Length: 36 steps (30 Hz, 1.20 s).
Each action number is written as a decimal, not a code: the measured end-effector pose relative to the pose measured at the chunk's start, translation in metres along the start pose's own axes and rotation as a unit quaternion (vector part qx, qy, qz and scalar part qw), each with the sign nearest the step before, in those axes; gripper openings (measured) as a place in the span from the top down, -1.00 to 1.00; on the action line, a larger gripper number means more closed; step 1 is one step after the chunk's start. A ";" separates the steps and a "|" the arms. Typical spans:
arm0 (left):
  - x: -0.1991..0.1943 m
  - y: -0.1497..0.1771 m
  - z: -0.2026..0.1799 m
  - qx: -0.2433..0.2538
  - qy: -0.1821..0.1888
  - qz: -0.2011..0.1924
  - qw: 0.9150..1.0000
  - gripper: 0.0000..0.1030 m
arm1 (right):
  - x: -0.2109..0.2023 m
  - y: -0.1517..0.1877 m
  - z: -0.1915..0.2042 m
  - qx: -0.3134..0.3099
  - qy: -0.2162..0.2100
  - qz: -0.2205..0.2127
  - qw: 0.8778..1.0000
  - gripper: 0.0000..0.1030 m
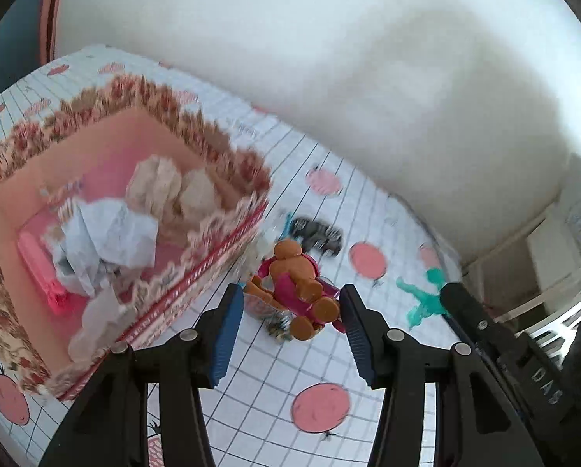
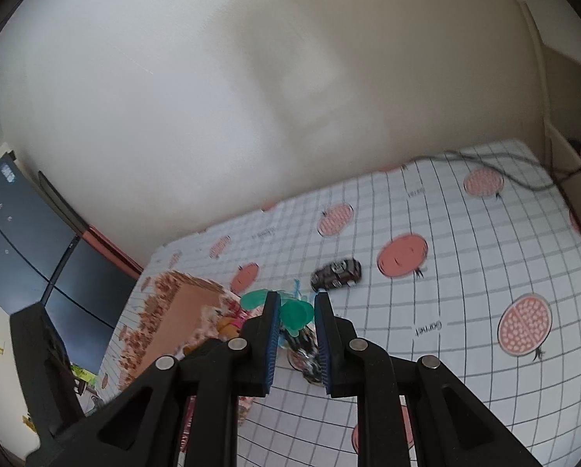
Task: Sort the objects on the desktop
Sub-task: 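Lift the doll and teal toy and carry them over the pink box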
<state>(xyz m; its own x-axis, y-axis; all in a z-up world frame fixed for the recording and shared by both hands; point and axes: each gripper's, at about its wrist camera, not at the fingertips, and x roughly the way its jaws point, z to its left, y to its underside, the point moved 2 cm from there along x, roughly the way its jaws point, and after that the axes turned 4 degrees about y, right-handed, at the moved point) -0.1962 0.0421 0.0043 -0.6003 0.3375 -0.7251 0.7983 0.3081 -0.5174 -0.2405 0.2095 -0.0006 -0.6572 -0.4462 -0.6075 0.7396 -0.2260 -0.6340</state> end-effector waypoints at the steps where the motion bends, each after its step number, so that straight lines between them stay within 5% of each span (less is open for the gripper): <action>1: -0.008 -0.004 -0.002 0.000 0.006 -0.010 1.000 -0.03 | -0.003 -0.001 0.003 -0.004 -0.001 -0.003 1.000 0.63; 12: -0.021 -0.028 0.000 -0.018 0.025 -0.059 0.998 -0.03 | 0.002 0.003 0.022 -0.019 -0.010 0.002 1.000 0.63; 36: -0.080 -0.067 0.092 -0.110 -0.020 -0.142 0.984 -0.03 | 0.030 0.036 0.122 -0.098 -0.073 0.041 0.992 0.63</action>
<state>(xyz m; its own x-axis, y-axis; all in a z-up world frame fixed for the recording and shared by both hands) -0.1972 -0.0871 0.0552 -0.7914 0.1767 -0.5853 0.5667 0.5710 -0.5939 -0.2157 0.0824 0.0164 -0.5576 -0.5806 -0.5933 0.7372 -0.0178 -0.6754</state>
